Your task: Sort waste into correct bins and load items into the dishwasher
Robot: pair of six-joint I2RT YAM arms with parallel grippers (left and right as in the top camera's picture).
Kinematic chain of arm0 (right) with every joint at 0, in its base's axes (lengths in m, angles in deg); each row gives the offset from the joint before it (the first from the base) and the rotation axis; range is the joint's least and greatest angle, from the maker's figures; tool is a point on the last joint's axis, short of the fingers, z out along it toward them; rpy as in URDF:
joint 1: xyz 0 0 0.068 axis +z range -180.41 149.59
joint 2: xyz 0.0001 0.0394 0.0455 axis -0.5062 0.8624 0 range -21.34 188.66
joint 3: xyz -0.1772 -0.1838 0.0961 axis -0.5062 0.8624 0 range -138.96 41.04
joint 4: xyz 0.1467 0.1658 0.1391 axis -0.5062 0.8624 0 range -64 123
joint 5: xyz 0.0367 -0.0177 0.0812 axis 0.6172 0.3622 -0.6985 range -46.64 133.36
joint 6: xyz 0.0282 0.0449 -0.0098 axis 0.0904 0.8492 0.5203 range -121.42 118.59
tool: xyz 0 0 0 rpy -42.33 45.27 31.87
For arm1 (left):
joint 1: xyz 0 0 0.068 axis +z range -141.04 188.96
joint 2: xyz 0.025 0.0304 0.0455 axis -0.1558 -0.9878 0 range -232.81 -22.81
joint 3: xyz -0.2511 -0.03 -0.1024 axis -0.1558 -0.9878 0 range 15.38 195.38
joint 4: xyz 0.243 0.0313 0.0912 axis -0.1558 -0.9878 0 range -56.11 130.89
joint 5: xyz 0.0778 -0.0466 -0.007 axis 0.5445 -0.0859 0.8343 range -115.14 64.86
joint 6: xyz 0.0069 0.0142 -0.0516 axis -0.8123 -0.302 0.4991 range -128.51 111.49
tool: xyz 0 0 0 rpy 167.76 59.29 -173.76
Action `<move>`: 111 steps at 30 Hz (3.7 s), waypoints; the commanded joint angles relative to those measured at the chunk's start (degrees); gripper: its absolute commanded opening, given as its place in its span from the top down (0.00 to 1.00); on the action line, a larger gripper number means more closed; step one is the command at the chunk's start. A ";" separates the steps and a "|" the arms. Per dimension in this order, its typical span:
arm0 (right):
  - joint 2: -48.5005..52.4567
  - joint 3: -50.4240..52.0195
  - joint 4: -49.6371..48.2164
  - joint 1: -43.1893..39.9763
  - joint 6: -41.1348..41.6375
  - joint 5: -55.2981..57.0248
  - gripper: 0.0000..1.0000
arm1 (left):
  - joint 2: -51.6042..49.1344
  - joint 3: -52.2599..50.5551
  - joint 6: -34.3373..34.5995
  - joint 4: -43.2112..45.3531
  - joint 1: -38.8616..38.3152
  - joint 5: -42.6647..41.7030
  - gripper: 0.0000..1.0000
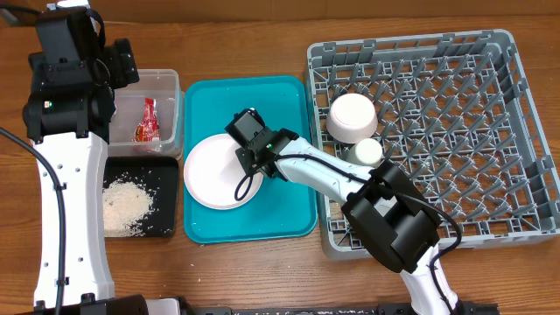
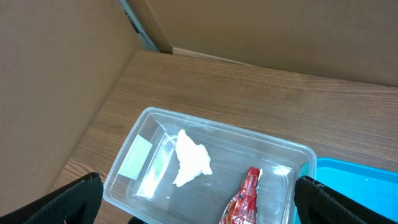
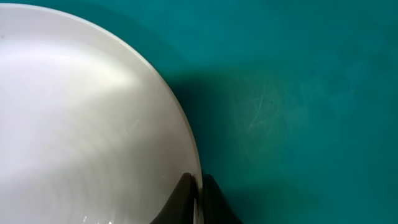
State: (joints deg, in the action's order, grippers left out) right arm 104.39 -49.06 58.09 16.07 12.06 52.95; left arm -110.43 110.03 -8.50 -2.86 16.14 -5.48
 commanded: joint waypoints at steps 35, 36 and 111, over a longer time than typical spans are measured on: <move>-28.33 -1.73 10.27 -27.15 -22.05 69.42 0.96 | -0.04 0.76 0.63 0.24 -0.07 -0.22 0.00; -28.24 -1.40 11.02 -28.17 -22.08 69.24 0.96 | -0.04 0.76 0.63 0.24 -0.07 -0.22 0.00; -27.65 5.62 12.81 -29.62 -31.78 35.54 0.38 | -0.04 0.76 0.63 0.24 -0.07 -0.22 0.00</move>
State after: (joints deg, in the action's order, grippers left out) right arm 76.76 -43.47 71.84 -13.46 -24.03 90.69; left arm -110.43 110.03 -8.50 -2.86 16.14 -5.50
